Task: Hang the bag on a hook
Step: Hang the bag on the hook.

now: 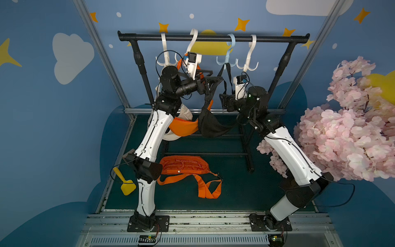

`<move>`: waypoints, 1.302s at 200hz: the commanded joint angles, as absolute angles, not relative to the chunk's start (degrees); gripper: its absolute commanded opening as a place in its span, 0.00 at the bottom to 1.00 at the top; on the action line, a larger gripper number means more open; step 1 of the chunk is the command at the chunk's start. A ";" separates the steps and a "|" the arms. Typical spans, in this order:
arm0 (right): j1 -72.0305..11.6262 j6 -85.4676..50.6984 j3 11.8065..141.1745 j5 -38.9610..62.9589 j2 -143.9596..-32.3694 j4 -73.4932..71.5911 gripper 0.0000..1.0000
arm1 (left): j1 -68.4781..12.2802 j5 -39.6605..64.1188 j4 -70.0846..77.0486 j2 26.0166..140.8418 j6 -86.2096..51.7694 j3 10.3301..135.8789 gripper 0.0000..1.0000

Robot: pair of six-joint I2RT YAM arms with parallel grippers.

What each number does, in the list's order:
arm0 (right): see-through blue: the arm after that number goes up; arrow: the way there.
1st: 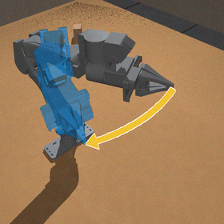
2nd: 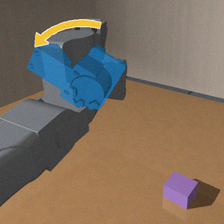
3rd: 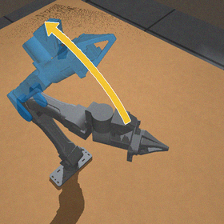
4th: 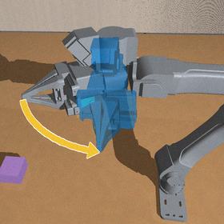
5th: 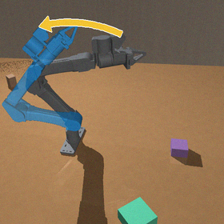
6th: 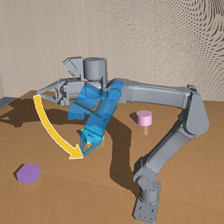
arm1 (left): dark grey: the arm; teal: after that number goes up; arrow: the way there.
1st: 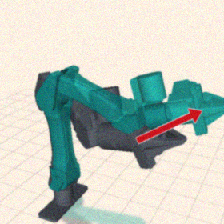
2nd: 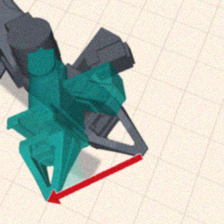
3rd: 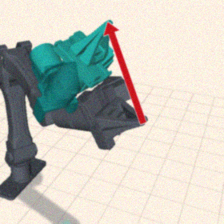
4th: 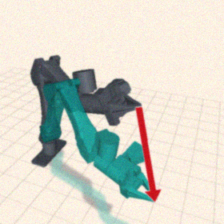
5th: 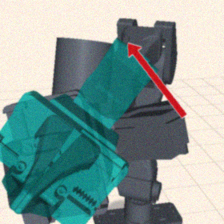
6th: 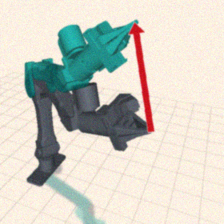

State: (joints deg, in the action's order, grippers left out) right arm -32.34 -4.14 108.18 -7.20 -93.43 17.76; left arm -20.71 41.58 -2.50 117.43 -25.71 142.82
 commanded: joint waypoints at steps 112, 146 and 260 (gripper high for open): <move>-31.56 -5.09 103.21 -7.42 -90.35 16.06 0.80 | -19.96 47.37 -2.98 121.61 -39.98 153.01 1.00; -31.43 -5.19 102.59 -7.37 -89.84 15.91 0.80 | -19.89 47.59 -5.50 123.20 -40.92 157.01 1.00; -31.12 -4.86 99.55 -6.99 -87.97 15.17 0.80 | -21.98 54.41 -5.72 115.68 -29.29 147.44 1.00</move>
